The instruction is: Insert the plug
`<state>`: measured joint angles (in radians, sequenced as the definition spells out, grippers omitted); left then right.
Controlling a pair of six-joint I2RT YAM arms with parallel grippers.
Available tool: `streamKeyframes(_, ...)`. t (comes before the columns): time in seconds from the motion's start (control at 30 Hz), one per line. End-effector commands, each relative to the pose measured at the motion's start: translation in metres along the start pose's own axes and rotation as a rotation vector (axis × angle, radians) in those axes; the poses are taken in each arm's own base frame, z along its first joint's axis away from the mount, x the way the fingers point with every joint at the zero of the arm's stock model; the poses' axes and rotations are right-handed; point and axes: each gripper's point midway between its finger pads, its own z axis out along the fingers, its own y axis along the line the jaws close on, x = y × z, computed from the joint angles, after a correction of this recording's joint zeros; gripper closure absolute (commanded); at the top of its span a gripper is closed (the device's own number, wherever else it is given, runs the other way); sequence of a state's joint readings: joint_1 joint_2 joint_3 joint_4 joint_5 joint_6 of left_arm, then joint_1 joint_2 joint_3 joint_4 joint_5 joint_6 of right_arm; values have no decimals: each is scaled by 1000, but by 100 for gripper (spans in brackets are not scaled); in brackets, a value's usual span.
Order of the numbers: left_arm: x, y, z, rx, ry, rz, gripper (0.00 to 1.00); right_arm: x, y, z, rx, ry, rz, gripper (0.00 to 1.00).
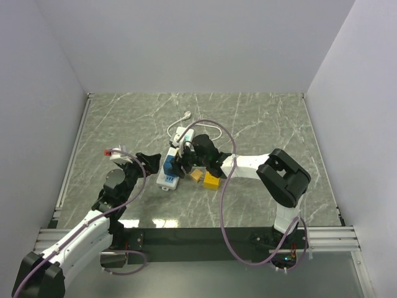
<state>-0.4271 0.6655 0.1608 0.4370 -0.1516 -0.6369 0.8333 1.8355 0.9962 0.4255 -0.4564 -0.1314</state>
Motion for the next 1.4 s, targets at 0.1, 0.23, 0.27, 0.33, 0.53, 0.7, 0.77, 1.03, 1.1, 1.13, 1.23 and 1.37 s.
streamKeyframes(0.1,-2,3,-1,-15,-15,28,0,-34,1,-3,6,-75,-6,17)
streamKeyframes(0.23,0,5,-1,-26,-9,30,0,-30,-1,0,17,-83,-5,4)
streamKeyframes(0.27,0,6,-1,-27,-8,32,0,-30,-3,0,25,-83,-5,4)
streamKeyframes(0.33,0,5,-1,-24,-8,35,0,-31,-5,0,40,-83,-4,4)
streamKeyframes(0.53,-2,-4,3,1,-23,67,1,-56,-15,-24,137,-156,-20,4)
streamKeyframes(0.7,2,-18,10,31,-23,106,0,-64,-30,-55,271,-199,5,4)
streamKeyframes(0.77,5,-25,13,53,-21,113,1,-64,-31,-64,291,-214,10,3)
streamKeyframes(1.03,26,-45,34,60,44,192,1,-66,-46,-112,434,-254,77,3)
streamKeyframes(1.1,32,-46,40,34,58,223,1,-64,-57,-129,486,-284,132,3)
streamKeyframes(1.13,33,-54,42,49,63,237,1,-61,-58,-137,502,-301,159,3)
streamKeyframes(1.23,45,-54,48,8,89,281,1,-53,-71,-152,567,-307,207,3)
streamKeyframes(1.37,54,-49,56,-77,112,354,1,-33,-73,-158,619,-268,278,3)
